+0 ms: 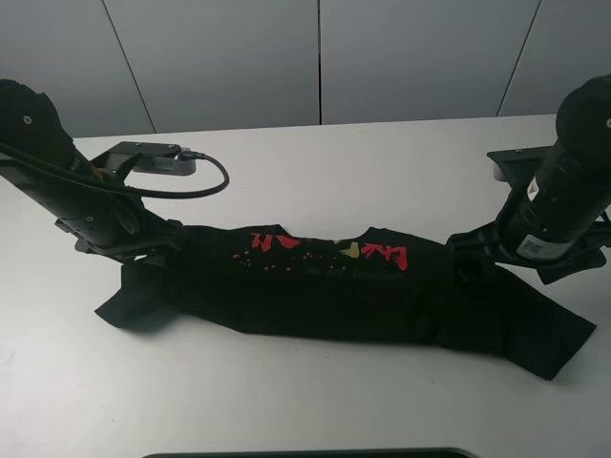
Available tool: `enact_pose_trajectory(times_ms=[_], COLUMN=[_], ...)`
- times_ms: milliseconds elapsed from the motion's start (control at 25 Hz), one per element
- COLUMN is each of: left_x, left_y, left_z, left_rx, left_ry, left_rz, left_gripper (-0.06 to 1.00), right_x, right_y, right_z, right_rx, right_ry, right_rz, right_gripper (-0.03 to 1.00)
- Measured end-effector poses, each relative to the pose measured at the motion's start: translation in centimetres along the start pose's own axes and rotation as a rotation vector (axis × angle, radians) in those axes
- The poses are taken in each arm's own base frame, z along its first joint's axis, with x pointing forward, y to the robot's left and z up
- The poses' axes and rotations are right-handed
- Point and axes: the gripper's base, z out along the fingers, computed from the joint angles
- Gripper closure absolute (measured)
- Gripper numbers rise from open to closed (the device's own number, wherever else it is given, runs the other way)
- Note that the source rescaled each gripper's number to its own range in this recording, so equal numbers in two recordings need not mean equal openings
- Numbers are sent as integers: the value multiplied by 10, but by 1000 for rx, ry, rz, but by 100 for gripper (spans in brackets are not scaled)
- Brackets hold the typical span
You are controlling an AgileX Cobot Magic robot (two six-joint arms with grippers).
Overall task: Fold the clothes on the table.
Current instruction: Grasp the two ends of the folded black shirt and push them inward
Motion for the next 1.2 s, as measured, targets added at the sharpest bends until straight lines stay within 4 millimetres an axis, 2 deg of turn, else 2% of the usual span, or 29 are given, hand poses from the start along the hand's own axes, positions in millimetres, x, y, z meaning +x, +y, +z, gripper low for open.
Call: enact_pose_trajectory(times_ms=[160, 400, 760, 1200], left_x=[0, 0, 0, 0], left_y=[1, 1, 1, 2], left_z=[0, 0, 0, 0], left_rx=[-7, -8, -9, -13], left_ry=[1, 0, 1, 0], left_rz=[12, 12, 14, 20], left_gripper=[-5, -5, -5, -5], right_x=[10, 15, 8, 6], right_y=[-3, -6, 0, 3], right_z=[9, 20, 41, 49], right_rx=[-3, 25, -7, -34], right_ry=[5, 12, 0, 4], right_rz=[43, 83, 136, 166], right_gripper=[-3, -3, -3, -3])
